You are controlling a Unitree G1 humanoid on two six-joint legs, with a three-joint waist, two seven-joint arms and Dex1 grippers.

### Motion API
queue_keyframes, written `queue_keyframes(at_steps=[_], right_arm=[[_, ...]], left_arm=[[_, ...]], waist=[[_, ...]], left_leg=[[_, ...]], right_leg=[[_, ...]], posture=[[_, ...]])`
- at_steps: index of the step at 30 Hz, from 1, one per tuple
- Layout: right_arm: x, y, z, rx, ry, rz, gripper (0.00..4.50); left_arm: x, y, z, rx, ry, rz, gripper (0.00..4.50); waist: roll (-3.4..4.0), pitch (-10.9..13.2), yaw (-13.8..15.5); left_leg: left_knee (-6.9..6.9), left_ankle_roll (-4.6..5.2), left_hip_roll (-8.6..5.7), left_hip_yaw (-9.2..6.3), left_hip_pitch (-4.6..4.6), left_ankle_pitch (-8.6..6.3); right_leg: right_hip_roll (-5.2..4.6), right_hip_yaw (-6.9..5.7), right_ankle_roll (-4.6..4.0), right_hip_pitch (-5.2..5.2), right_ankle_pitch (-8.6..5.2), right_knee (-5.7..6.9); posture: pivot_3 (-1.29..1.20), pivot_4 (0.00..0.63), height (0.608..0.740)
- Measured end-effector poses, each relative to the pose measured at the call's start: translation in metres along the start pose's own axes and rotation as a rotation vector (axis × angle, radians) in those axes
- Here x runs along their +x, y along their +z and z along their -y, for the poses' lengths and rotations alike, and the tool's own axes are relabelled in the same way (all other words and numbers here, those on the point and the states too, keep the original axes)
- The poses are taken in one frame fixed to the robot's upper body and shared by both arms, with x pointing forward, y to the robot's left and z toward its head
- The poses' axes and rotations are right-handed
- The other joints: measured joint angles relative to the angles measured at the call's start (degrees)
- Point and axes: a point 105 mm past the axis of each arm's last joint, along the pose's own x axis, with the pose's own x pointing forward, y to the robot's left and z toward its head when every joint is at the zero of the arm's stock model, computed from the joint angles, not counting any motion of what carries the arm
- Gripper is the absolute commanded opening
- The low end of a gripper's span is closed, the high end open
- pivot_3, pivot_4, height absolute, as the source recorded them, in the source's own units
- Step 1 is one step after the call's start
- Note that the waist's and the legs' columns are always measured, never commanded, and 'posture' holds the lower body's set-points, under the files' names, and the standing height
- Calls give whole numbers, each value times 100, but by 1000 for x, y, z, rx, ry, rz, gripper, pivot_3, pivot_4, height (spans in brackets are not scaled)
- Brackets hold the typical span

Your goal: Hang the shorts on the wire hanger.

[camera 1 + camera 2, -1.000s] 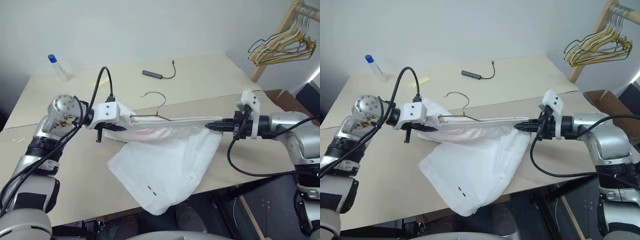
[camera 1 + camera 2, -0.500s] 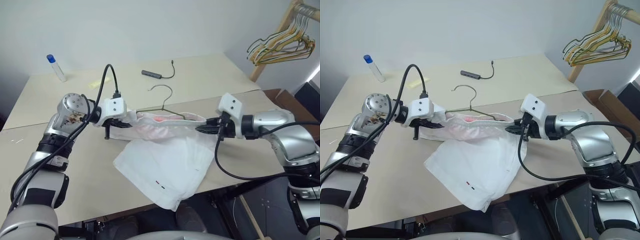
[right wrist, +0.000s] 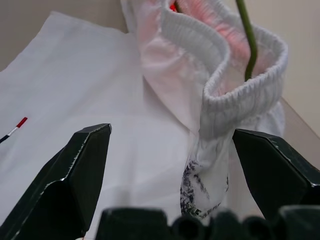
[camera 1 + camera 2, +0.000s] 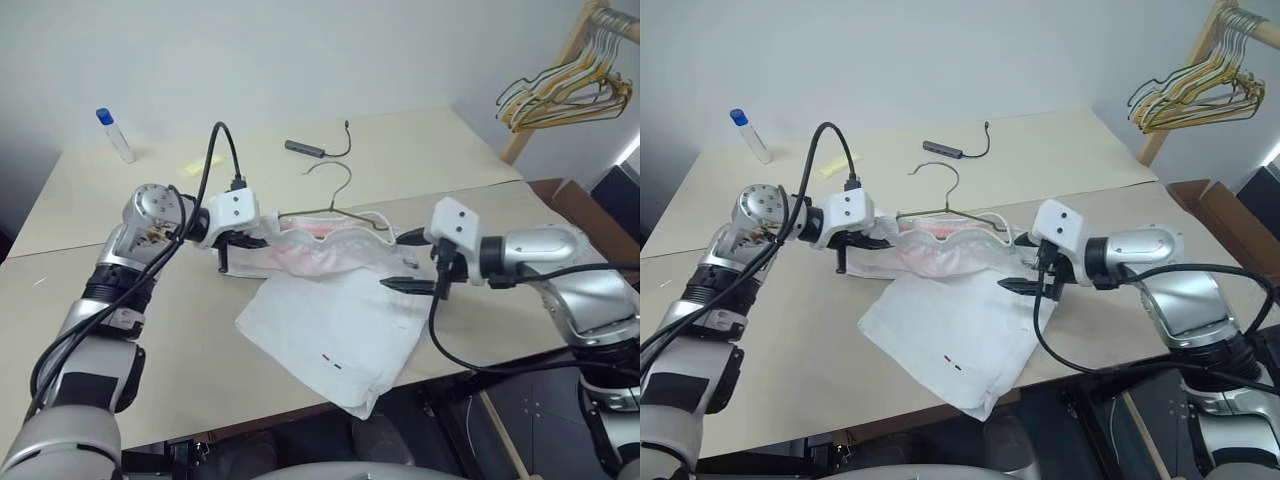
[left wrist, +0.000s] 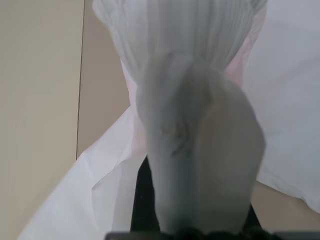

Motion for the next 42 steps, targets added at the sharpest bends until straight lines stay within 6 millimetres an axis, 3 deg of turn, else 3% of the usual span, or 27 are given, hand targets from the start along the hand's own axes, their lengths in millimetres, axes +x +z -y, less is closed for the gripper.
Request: queue_keyframes(at_steps=[5, 10, 14, 23, 32, 37, 42], right_arm=[[-31, 13, 41, 14, -133, 29, 4462], [-27, 9, 52, 56, -97, 34, 4462], [-15, 2, 49, 48, -5, -11, 4462], [22, 11, 37, -8, 180, -32, 4462], [41, 8, 33, 1, 225, -66, 4462], [50, -1, 34, 3, 229, -131, 3262], [58, -12, 34, 11, 233, -175, 1535]], left_arm=[[-1, 2, -1, 5, 3, 4, 0], [-2, 3, -1, 8, 0, 6, 0], [-2, 3, -1, 12, -3, 7, 0], [-3, 6, -2, 21, -4, 11, 0], [-2, 8, -1, 29, -7, 18, 0], [-3, 11, -1, 39, -13, 22, 0], [-3, 12, 0, 43, -18, 23, 0]], waist=[[0, 0, -27], [0, 0, -48], [0, 0, -58], [0, 0, -172], [1, 0, -179], [1, 0, -186], [1, 0, -201]], left_leg=[[-5, 0, 4, 1, 2, 0], [-2, 0, 2, 3, 2, 0], [-3, 0, 3, 3, 0, 0], [-3, 0, 4, -3, -1, 0], [-2, 0, -1, -7, 0, 0], [-3, 0, -1, -7, 0, 0], [-2, 0, -2, -7, 0, 0]], right_leg=[[2, 0, 0, 0, 0, -1], [1, 1, 0, 0, 0, 1], [0, 1, 0, -2, 0, 0], [-4, -1, 0, -2, 0, 3], [-9, -2, 0, -3, 0, 5], [-9, -2, 0, -5, 0, 5], [-9, -2, 0, -5, 0, 6]], posture=[[-218, 0, 740], [-218, 0, 740], [-206, 0, 740], [-200, 0, 740], [-203, 0, 740], [-203, 0, 740], [-205, 0, 740]])
